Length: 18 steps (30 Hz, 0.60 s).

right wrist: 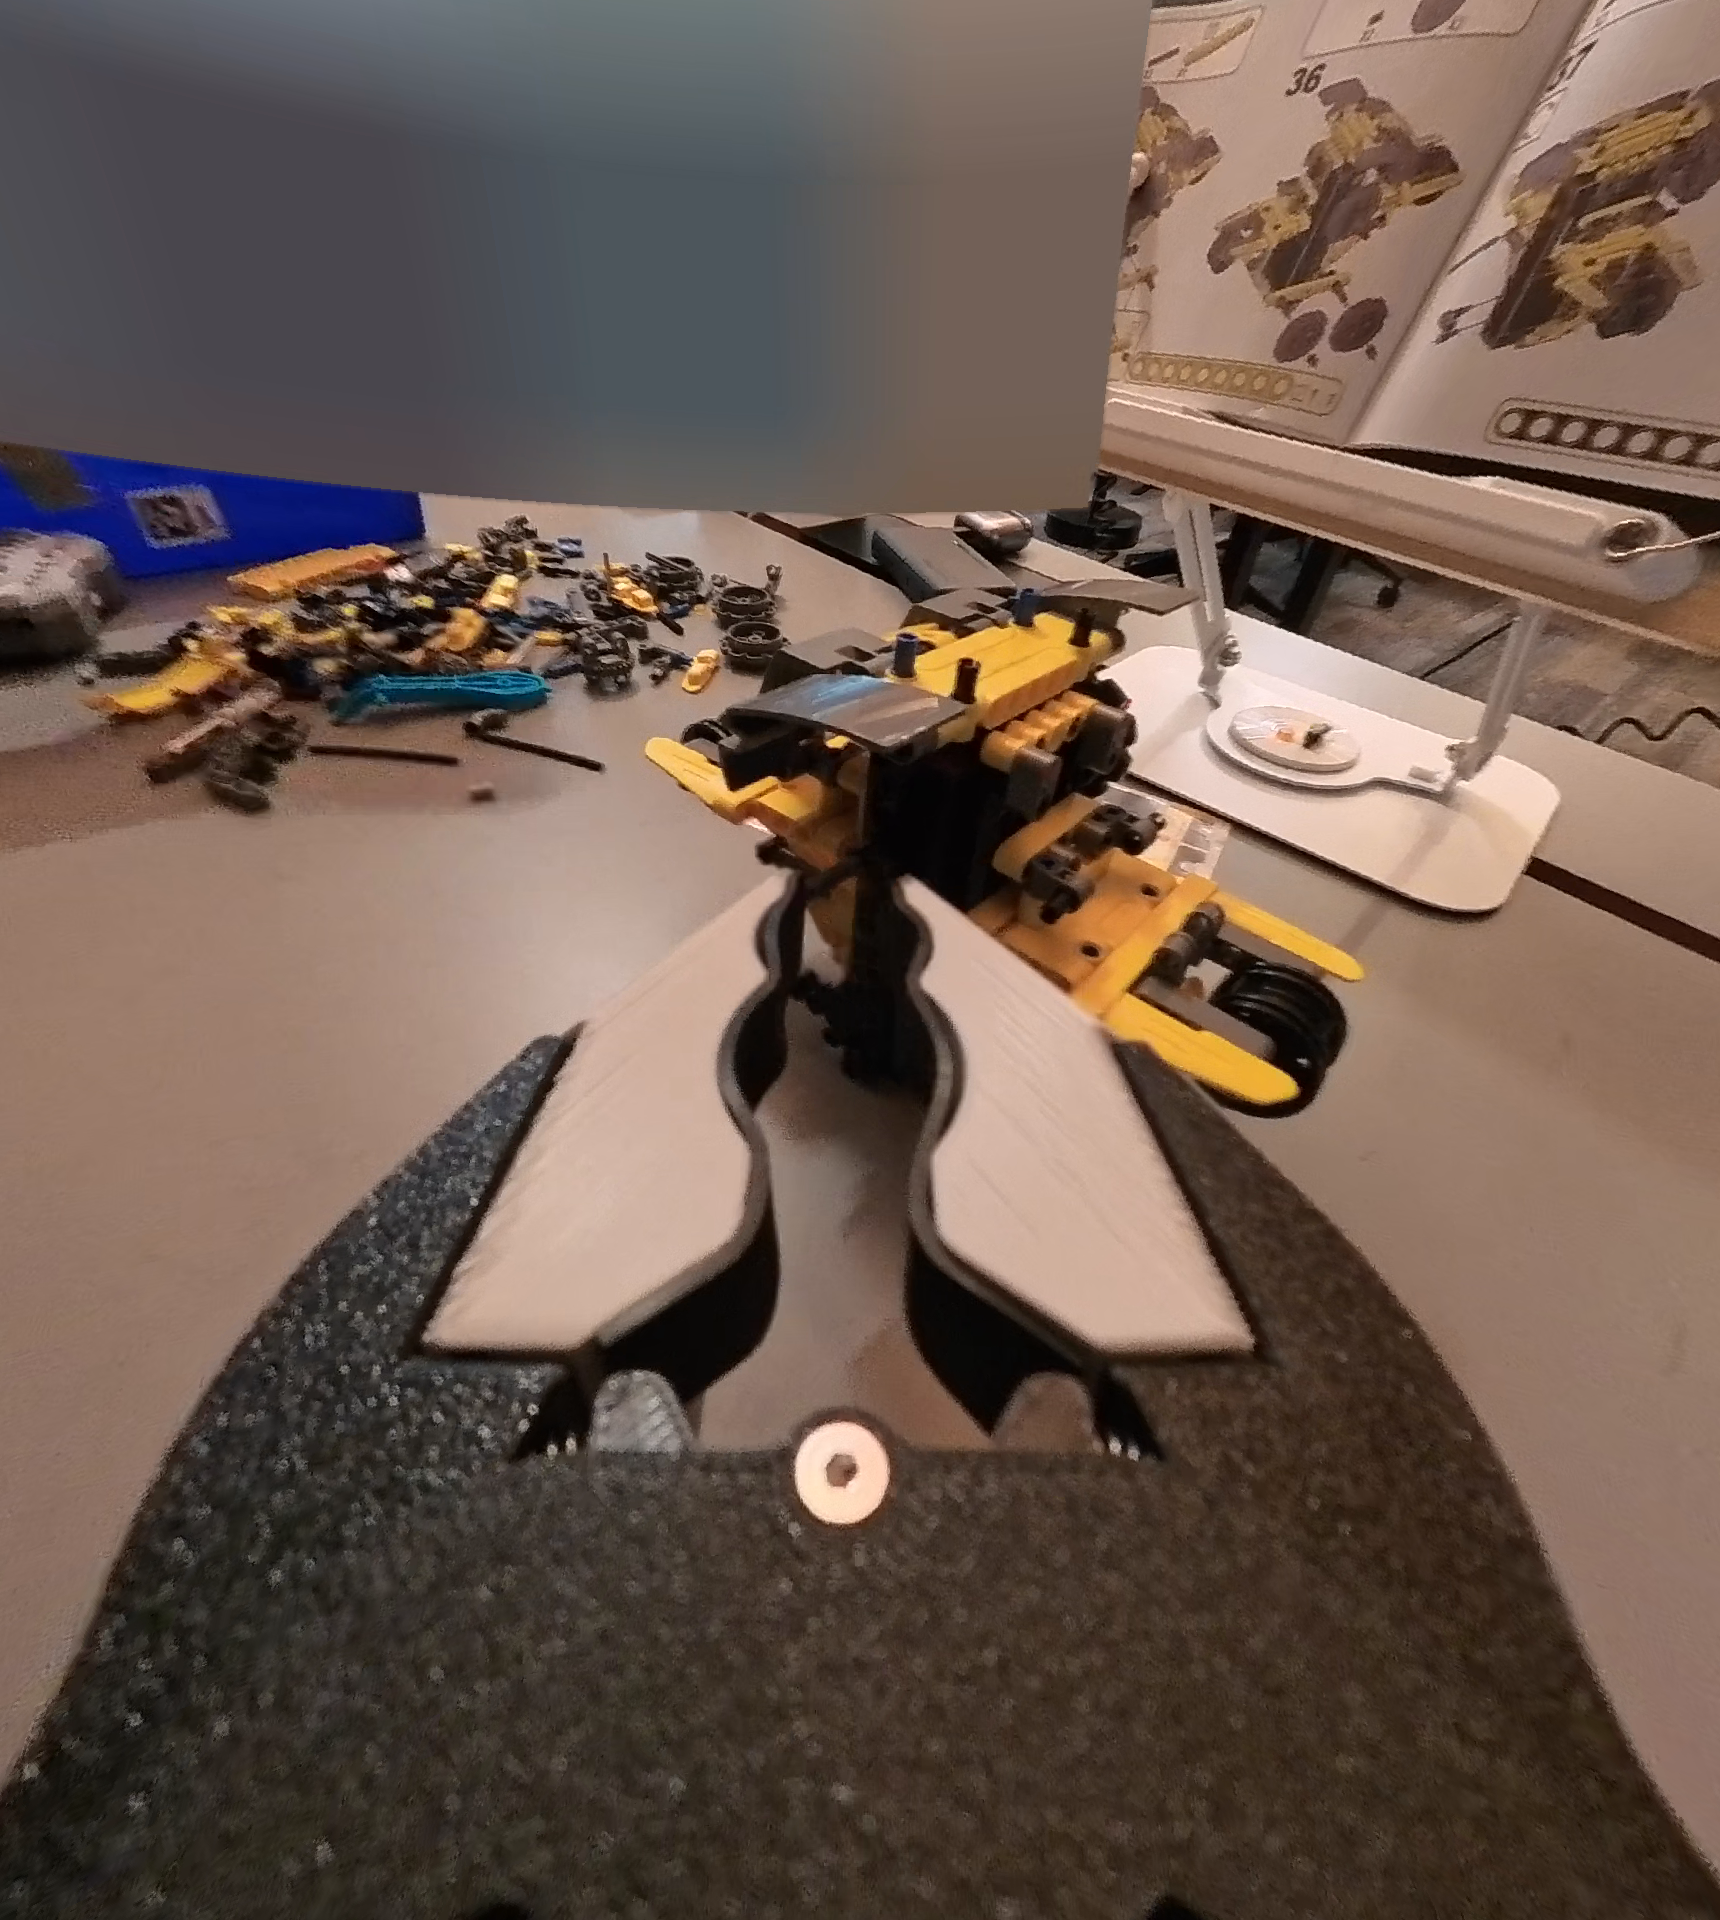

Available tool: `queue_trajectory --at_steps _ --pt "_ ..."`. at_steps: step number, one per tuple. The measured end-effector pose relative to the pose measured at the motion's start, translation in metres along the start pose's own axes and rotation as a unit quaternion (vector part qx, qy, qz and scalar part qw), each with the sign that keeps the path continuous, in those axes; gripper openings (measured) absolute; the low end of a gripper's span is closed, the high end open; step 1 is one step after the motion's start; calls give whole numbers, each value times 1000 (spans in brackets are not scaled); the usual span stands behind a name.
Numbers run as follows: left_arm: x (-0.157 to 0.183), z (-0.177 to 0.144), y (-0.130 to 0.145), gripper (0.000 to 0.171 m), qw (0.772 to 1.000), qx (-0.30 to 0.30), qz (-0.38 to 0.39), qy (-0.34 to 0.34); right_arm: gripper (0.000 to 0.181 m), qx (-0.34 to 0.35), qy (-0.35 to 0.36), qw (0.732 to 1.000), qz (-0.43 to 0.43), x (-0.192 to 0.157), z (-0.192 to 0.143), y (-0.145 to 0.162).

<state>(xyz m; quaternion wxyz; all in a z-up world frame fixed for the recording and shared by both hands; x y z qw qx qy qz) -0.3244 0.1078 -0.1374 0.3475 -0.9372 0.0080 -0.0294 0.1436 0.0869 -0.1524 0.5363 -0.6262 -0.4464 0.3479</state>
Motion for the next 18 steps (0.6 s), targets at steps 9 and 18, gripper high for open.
queue_trajectory --at_steps 9,18 --pt "281 -30 88 3 926 -33 165 338 14 49 54 997 36 25 -29 -8" --pt "345 19 111 2 908 -8 236 346 19 76 -22 991 112 16 -37 -15"
Point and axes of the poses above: each gripper's, where its closed fingertips meet, z out along the fingers, y out of its underside, x = y × z across the jaws, the point moved 8 cm from there along -z, back along the fingers, and after that the axes turned 8 degrees about -y, right-handed, at the moved point
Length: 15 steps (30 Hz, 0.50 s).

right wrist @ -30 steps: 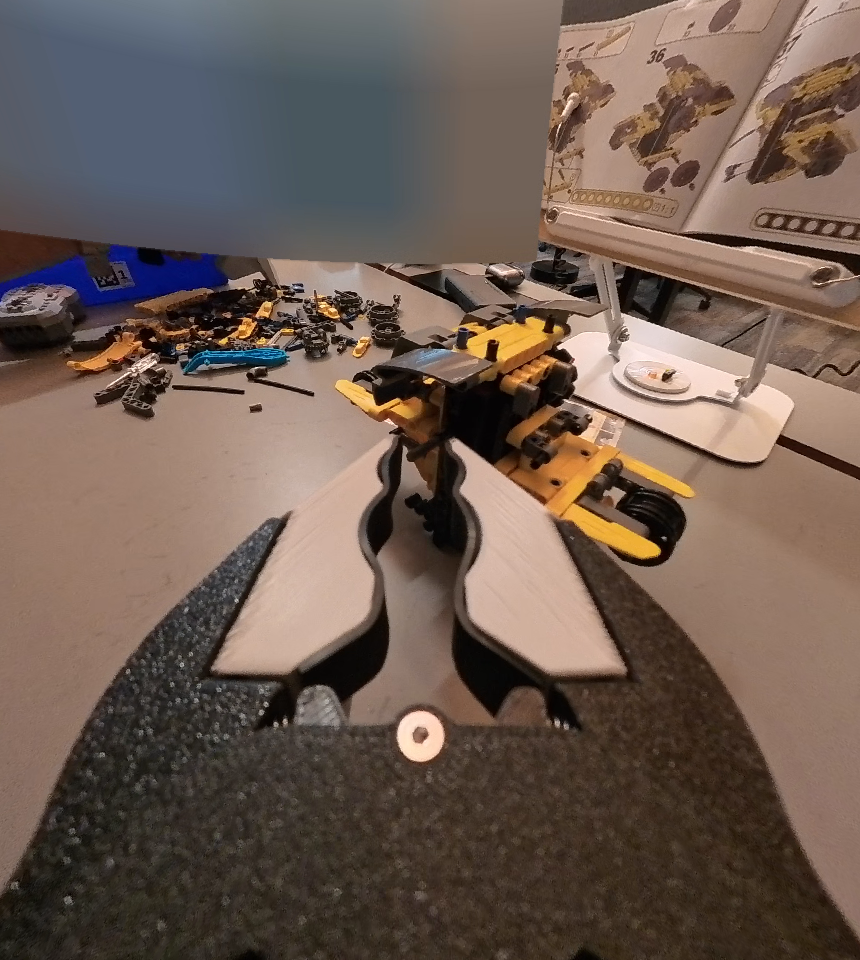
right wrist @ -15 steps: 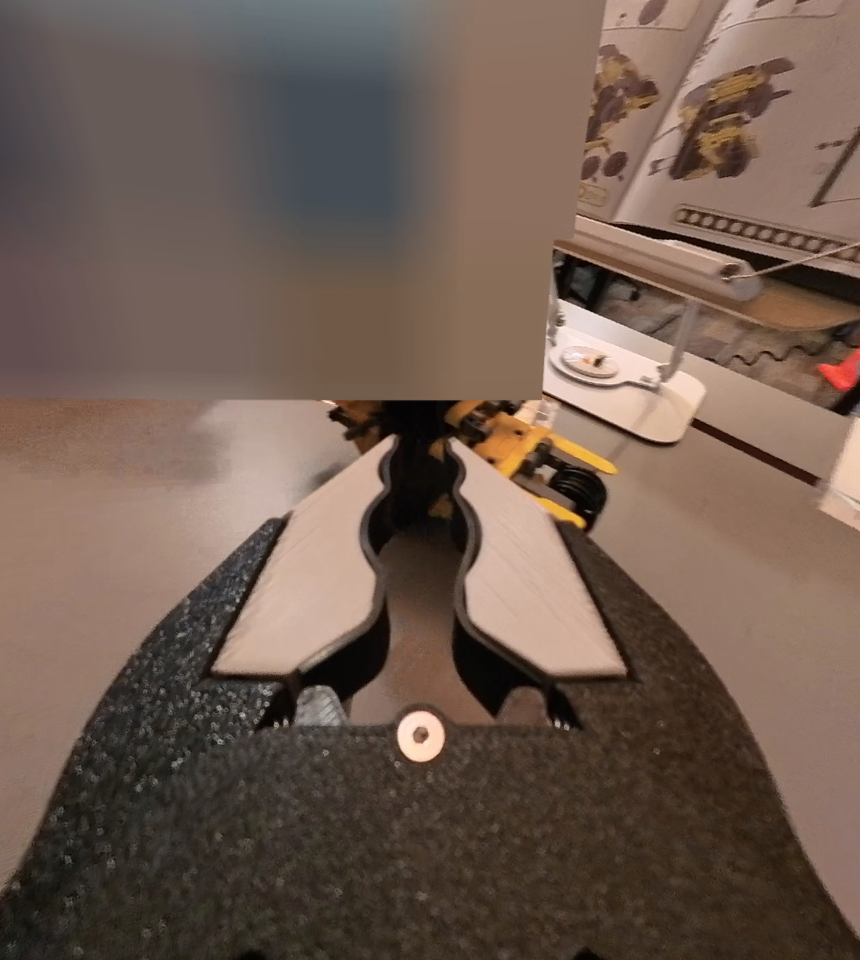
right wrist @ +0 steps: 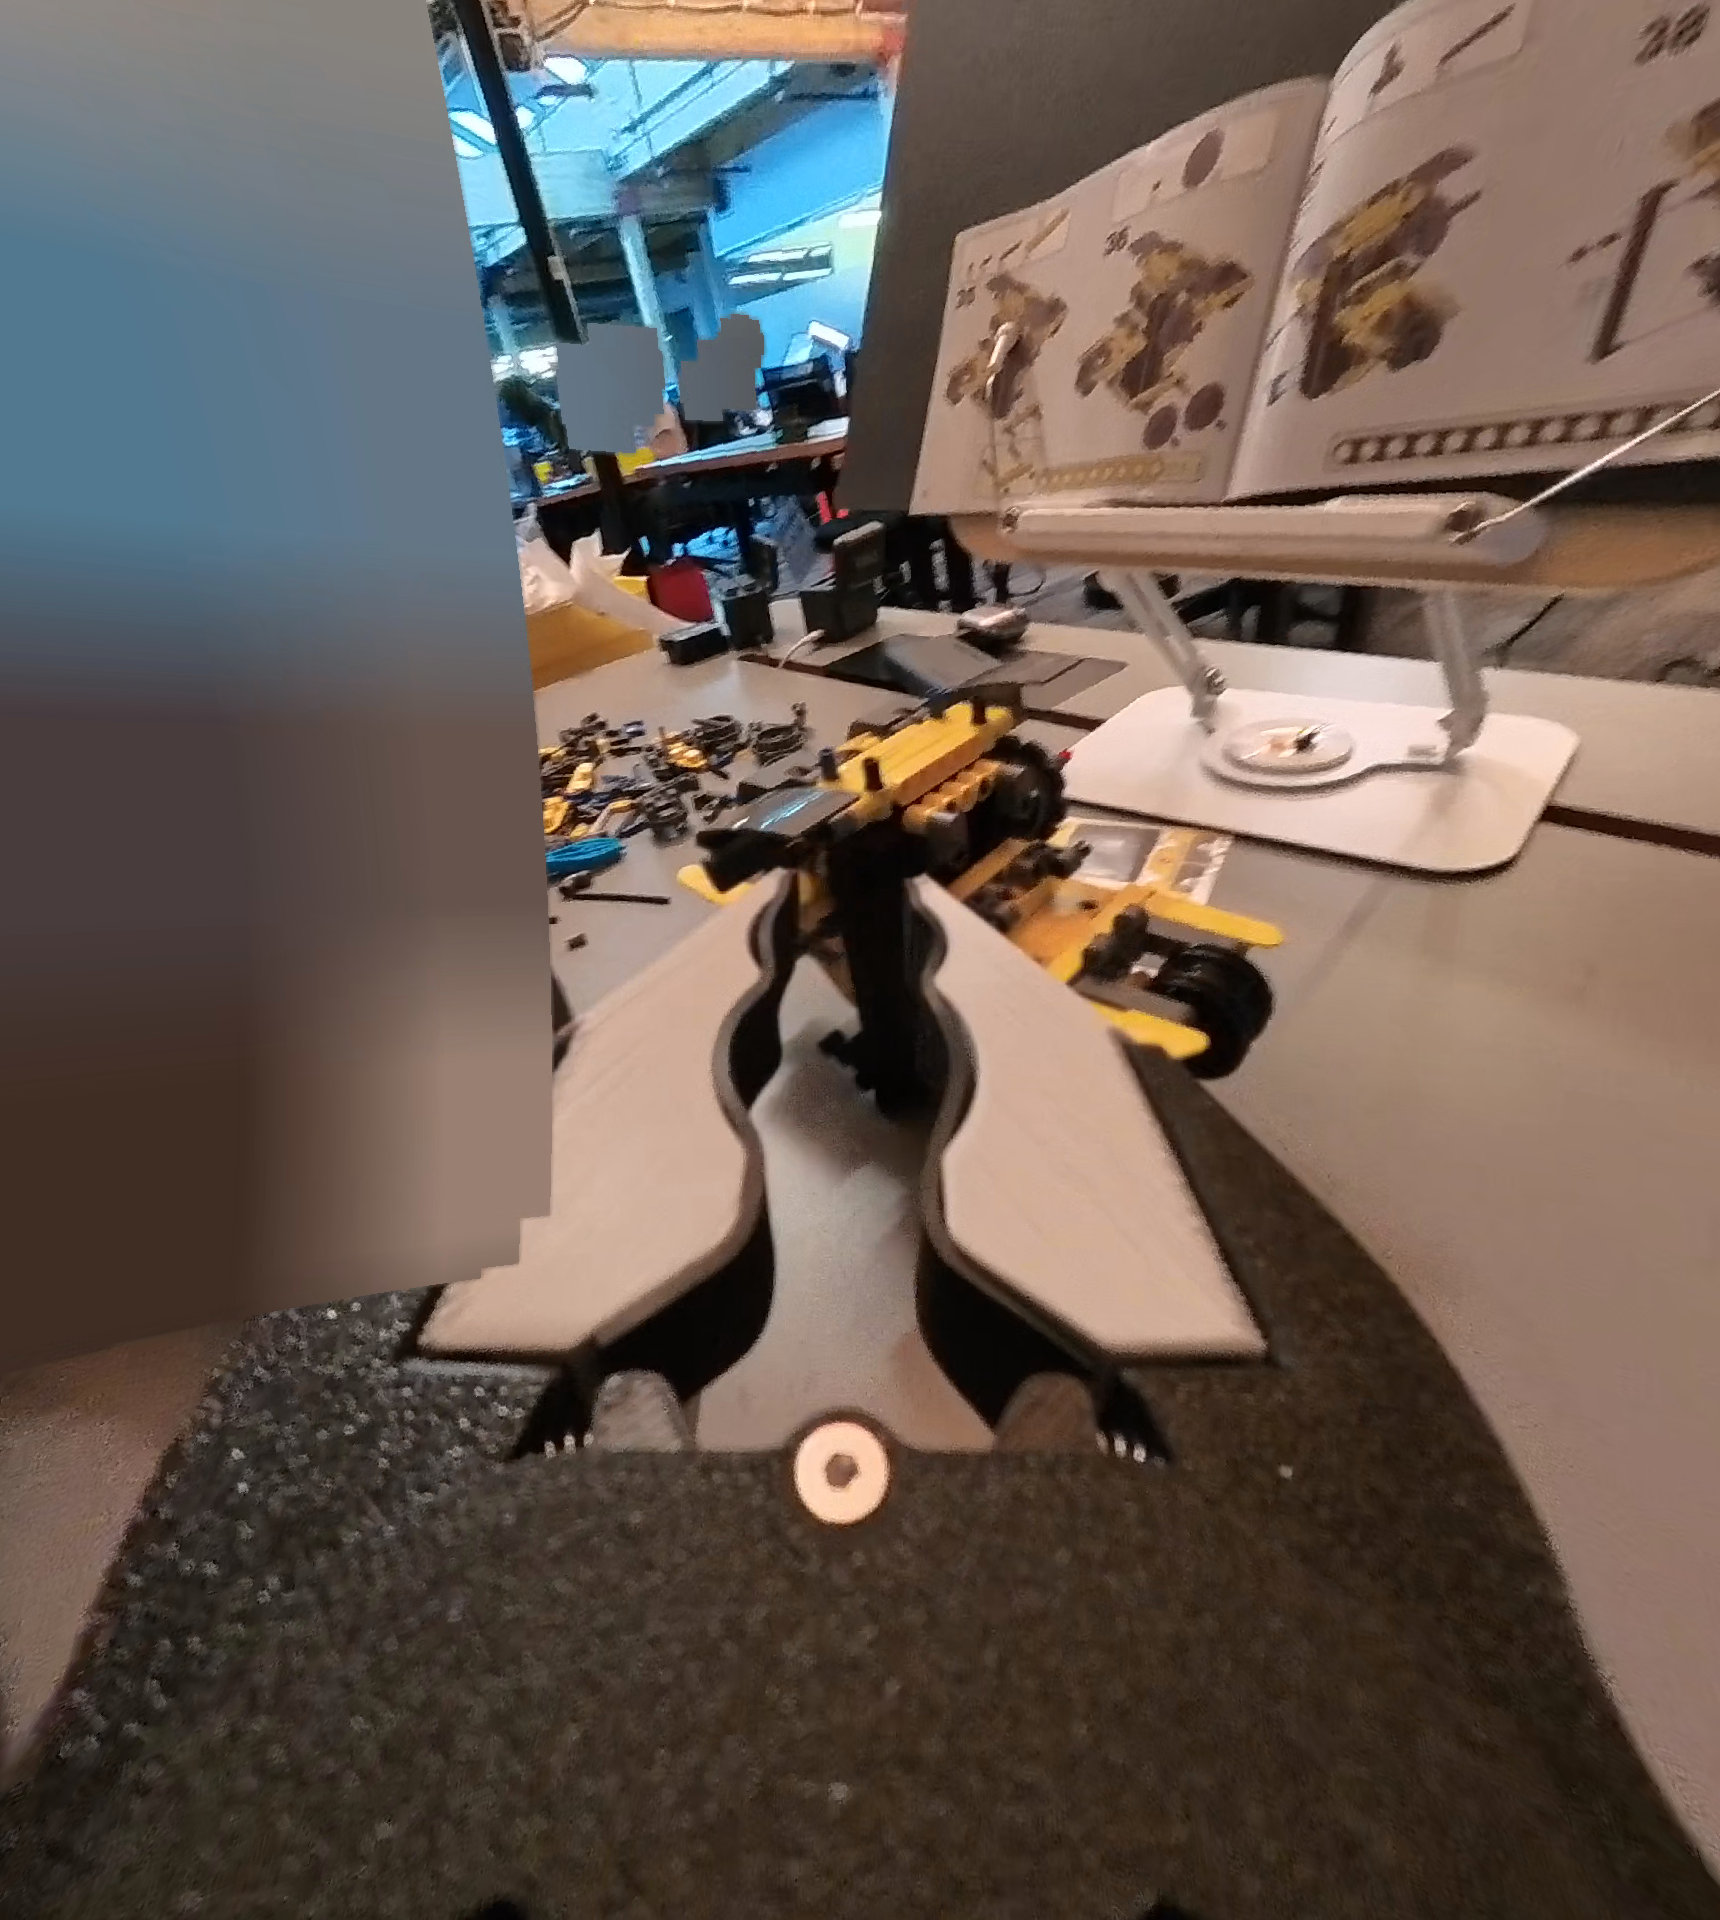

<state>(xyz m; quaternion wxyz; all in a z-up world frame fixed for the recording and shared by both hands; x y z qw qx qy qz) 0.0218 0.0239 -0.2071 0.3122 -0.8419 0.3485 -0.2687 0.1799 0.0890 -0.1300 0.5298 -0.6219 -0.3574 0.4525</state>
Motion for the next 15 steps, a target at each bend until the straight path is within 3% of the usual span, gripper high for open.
queue_trajectory --at_steps 7,15 --pt "-4 5 2 3 999 -11 4 -36 25 -68 -8 998 0 -8 10 13" --pt "-8 -14 12 17 998 13 -20 -50 29 -99 29 993 -52 -9 12 19"
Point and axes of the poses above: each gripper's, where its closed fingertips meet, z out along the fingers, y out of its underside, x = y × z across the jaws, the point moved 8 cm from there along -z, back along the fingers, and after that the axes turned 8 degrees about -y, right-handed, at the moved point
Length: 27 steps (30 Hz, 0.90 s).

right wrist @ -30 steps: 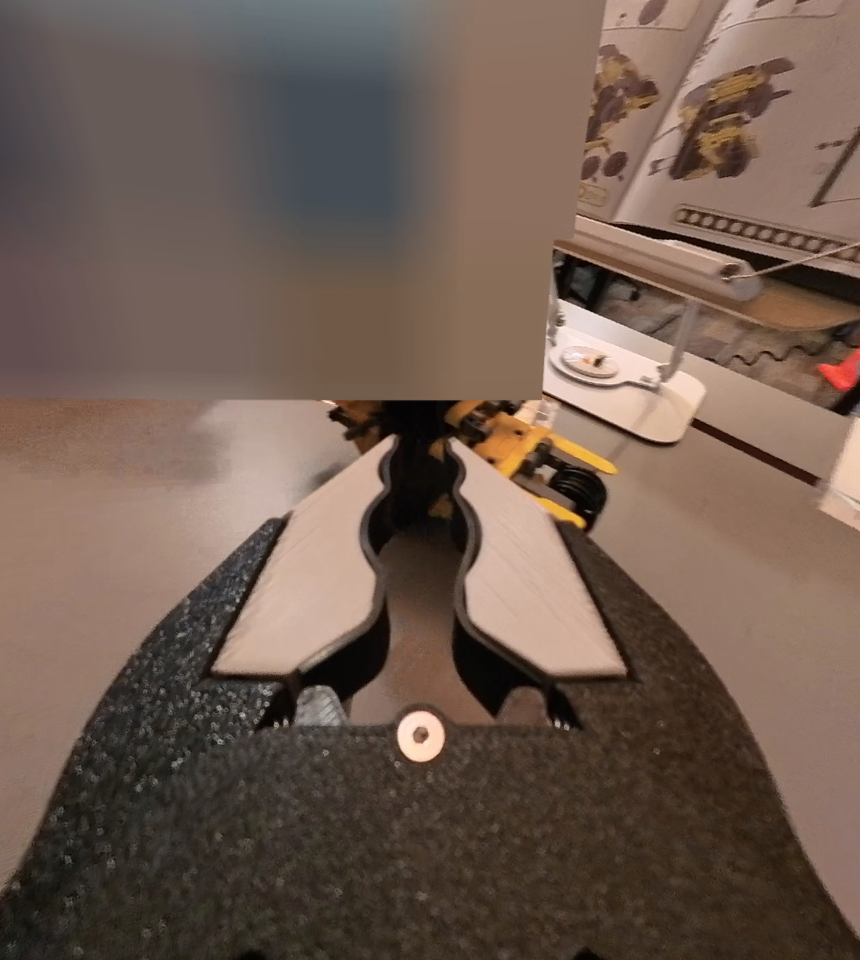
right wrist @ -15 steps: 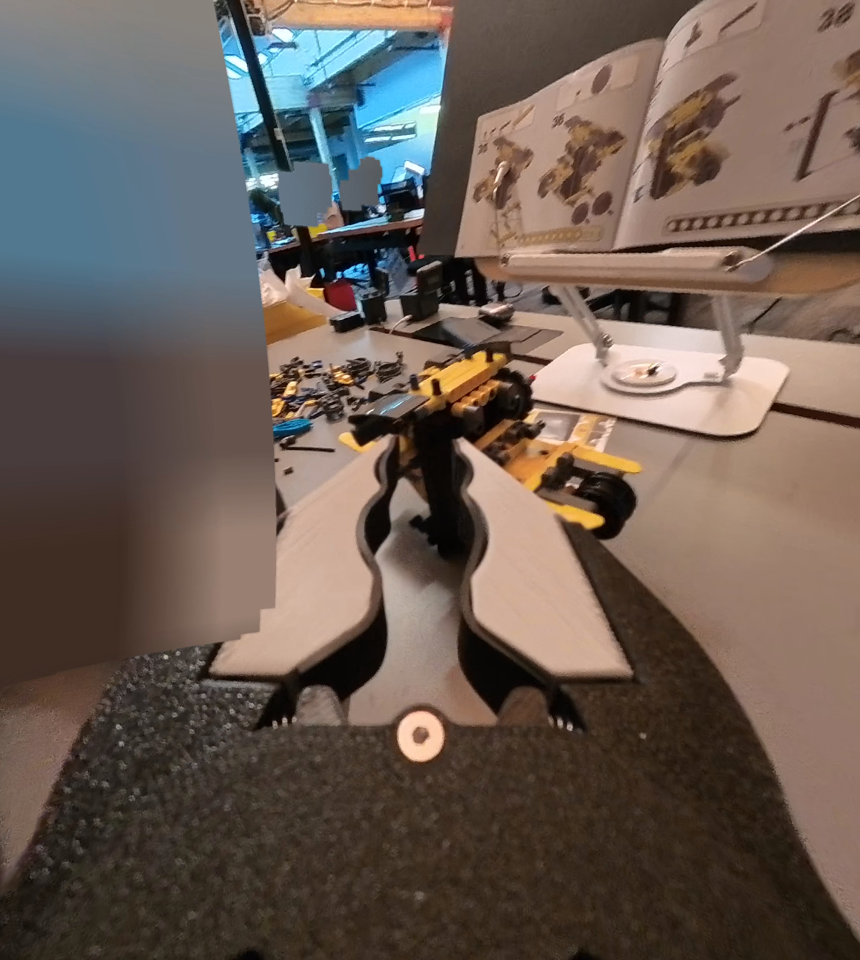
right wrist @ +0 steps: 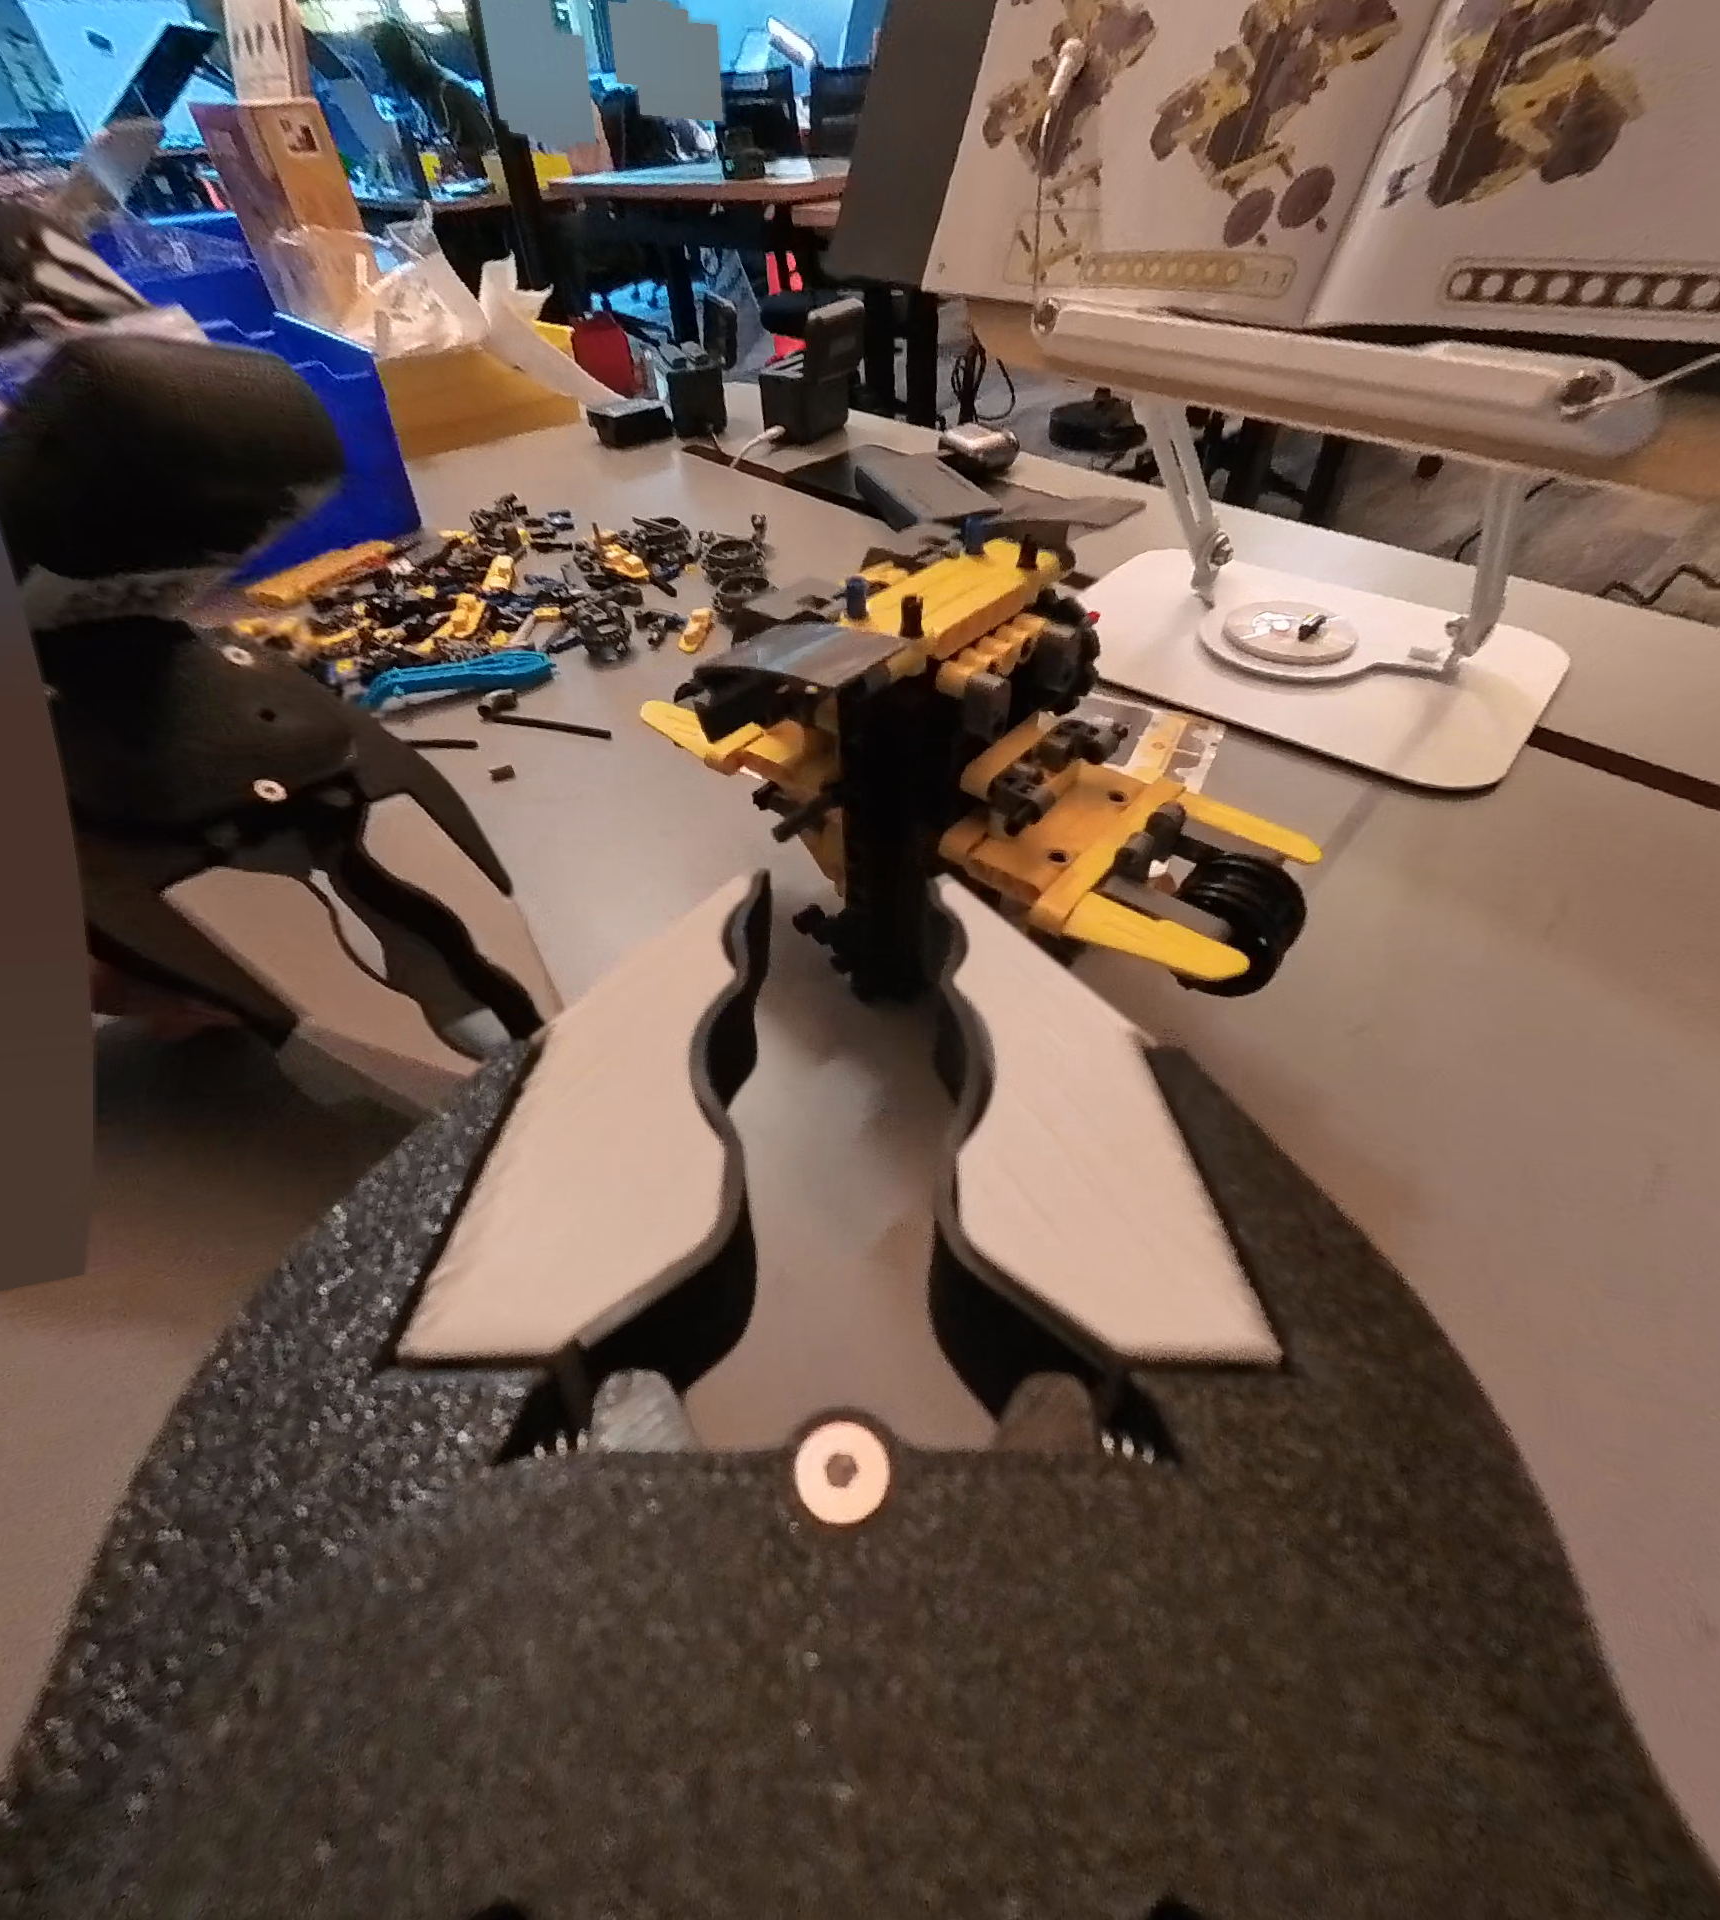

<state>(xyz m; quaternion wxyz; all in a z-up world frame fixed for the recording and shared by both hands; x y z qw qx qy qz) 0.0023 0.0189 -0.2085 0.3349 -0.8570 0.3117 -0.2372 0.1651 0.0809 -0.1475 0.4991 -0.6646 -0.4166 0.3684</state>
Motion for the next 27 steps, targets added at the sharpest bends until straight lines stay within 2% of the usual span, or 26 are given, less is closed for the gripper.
queue_trajectory --at_steps 7,12,19,20,21,23,25,27 --pt "4 0 1 16 1000 -4 26 1 29 -13 7 1000 7 4 3 6" --pt "4 8 -2 1 999 -17 41 -15 29 -24 11 1000 -4 2 6 9" --pt "-6 2 -6 0 999 4 -18 27 37 -30 -2 997 -72 -10 11 7" --pt "-6 2 -6 2 999 6 -22 40 37 -34 1 996 -79 -11 12 7" --pt "-6 1 -6 12 998 6 -24 51 37 -38 3 996 -84 -11 12 8" --pt "-4 3 -6 17 998 -2 -20 60 37 -41 5 995 -86 -11 13 8" --pt "-2 6 -4 21 999 -14 -6 45 37 -40 5 996 -85 -11 13 8" --pt "0 8 -4 18 1000 -16 14 19 36 -36 9 996 -84 -11 11 7"
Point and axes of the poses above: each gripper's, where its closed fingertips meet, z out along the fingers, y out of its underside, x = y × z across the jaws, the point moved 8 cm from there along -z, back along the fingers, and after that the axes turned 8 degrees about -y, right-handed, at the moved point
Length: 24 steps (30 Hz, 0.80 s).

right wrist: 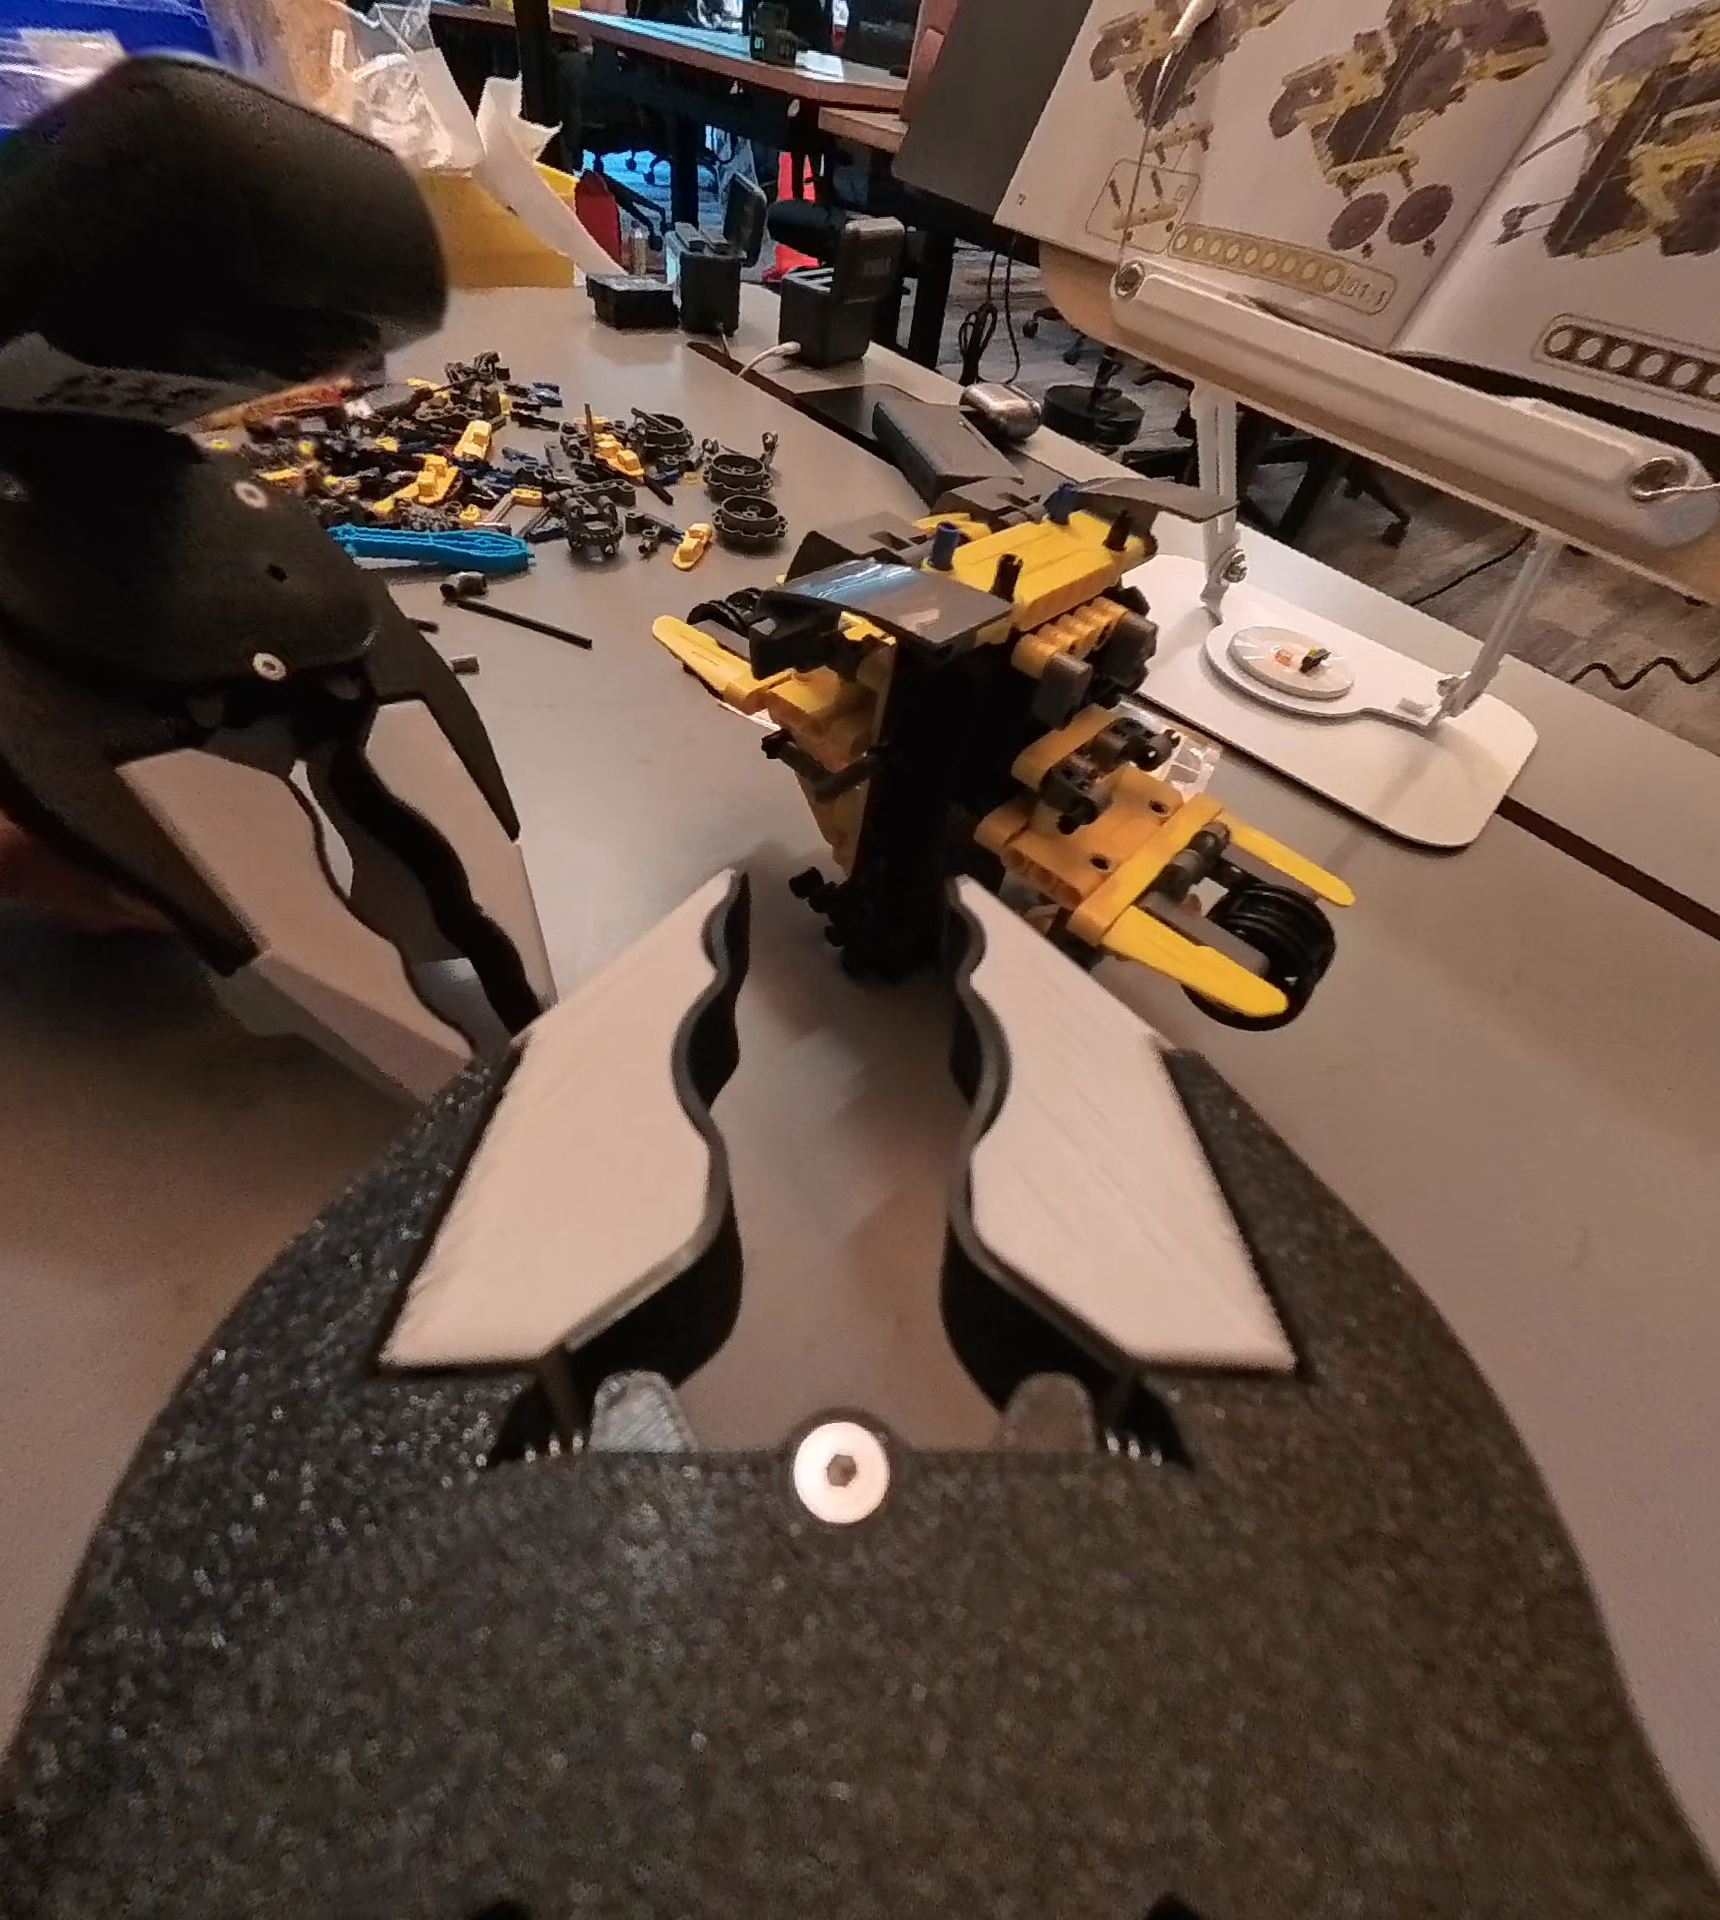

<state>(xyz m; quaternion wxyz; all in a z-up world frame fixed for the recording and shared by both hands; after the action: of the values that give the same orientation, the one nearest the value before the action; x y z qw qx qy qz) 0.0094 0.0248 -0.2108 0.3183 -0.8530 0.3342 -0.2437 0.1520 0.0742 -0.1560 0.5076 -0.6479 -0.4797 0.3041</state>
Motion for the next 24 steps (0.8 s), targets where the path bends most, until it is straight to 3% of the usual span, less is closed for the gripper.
queue_trajectory --at_steps 9,12,15,17,20,22,24 --pt "4 1 -1 5 999 9 30 -37 36 4 2 1000 5 1 -1 0" --pt "5 -14 -9 5 995 86 42 0 36 15 -14 1000 12 -1 -2 -2" --pt "6 -41 -18 4 976 192 97 -18 36 45 -68 994 68 -2 -3 -3" --pt "8 -55 -20 5 960 233 146 -45 36 57 -146 978 140 -3 -1 0" --pt "13 -67 -19 5 940 269 199 -72 34 78 -294 915 265 -10 4 3" --pt "16 -69 -19 5 934 278 211 -71 28 96 -351 878 313 -14 5 3" --pt "18 -68 -19 5 933 279 219 -65 25 94 -374 859 336 -17 7 5"
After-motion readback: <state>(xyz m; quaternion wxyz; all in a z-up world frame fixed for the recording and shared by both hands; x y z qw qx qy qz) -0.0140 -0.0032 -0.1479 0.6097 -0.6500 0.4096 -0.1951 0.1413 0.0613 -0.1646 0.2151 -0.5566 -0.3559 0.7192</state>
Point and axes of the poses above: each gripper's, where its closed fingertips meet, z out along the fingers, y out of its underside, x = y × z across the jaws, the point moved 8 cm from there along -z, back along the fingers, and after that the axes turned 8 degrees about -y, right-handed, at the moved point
